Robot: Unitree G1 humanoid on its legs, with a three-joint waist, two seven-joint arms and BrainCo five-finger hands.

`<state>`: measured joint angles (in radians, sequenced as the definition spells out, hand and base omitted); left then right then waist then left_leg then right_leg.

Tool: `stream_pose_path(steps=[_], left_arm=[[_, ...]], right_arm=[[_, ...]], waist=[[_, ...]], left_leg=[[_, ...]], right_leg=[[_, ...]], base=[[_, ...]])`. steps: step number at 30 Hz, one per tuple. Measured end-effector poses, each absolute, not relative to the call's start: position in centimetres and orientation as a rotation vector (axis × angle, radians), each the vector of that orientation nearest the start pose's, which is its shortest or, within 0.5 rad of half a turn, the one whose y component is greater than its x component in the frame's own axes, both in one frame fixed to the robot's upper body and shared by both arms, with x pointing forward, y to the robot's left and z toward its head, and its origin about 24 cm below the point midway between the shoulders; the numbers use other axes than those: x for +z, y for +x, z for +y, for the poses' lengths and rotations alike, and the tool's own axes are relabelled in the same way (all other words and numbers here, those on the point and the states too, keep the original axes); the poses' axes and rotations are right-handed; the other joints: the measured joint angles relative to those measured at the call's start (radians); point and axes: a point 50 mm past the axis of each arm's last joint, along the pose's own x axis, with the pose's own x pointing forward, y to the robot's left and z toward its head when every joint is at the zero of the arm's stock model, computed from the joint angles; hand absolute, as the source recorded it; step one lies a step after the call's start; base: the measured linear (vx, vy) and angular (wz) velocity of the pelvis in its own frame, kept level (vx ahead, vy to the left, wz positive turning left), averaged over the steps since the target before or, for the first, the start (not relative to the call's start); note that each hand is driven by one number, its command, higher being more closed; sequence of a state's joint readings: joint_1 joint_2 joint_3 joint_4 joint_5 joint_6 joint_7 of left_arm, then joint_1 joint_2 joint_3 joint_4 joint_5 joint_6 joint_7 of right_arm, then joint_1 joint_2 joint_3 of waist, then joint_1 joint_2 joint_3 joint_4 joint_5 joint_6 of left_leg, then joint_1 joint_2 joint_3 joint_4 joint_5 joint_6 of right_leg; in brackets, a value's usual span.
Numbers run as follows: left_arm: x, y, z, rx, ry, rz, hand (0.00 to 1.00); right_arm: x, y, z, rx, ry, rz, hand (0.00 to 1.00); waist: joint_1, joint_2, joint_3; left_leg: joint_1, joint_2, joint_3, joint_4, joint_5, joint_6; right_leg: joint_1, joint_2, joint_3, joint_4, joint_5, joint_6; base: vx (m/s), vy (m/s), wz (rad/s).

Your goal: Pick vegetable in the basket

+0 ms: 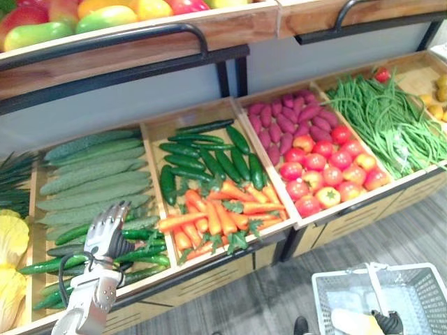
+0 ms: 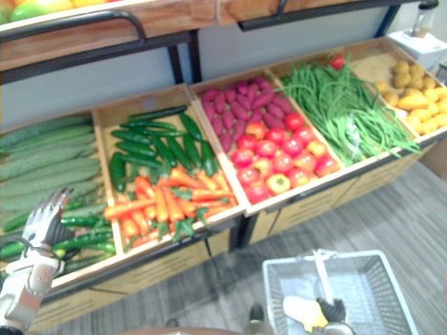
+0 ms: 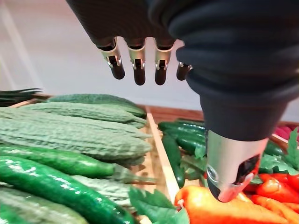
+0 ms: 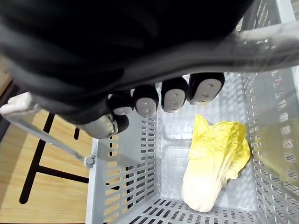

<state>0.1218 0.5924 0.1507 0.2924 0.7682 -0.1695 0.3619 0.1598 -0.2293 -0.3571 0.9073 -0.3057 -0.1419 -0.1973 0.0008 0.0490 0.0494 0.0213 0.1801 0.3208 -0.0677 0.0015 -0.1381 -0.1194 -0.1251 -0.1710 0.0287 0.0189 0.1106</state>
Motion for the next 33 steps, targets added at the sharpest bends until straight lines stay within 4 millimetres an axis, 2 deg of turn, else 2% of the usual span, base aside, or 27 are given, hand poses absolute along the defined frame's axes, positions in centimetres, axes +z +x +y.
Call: stream_pose_path(steps=[4, 14, 28, 33], left_arm=[[4.3, 22.1, 31.3, 0.241, 1.371, 0.033, 0.00], [6.1, 23.6, 31.7, 0.194, 1.431, 0.004, 0.00], [4.4, 23.7, 30.9, 0.073, 1.413, 0.069, 0.00], [4.5, 24.0, 30.9, 0.078, 1.411, 0.066, 0.00]], right_arm=[[-11.9, 9.4, -29.9, -0.472, -0.456, 0.889, 1.00], [-11.1, 10.5, -30.6, -0.481, -0.473, 0.845, 1.00], [-10.4, 12.0, -31.0, -0.500, -0.466, 0.802, 1.00], [-10.2, 12.4, -31.0, -0.501, -0.468, 0.785, 1.00]], waist=[[-0.001, 0.006, 0.009], [0.000, 0.017, 0.030], [-0.002, 0.018, 0.081], [-0.002, 0.016, 0.095]], left_leg=[[-0.002, -0.003, 0.004, -0.001, -0.006, 0.002], [-0.034, -0.016, 0.022, 0.000, -0.012, 0.006], [-0.073, -0.022, 0.024, 0.009, -0.015, 0.009], [-0.077, -0.024, 0.028, 0.009, -0.016, 0.010]], right_leg=[[-0.002, -0.001, 0.005, -0.010, 0.003, 0.003], [-0.045, -0.008, 0.028, -0.016, 0.012, 0.007], [-0.091, -0.012, 0.045, -0.015, 0.026, 0.008], [-0.101, -0.012, 0.052, -0.010, 0.026, 0.008]], base=[[0.05, 0.000, -0.04], [0.04, -0.002, -0.06], [0.00, -0.007, -0.01], [0.01, -0.014, -0.02]])
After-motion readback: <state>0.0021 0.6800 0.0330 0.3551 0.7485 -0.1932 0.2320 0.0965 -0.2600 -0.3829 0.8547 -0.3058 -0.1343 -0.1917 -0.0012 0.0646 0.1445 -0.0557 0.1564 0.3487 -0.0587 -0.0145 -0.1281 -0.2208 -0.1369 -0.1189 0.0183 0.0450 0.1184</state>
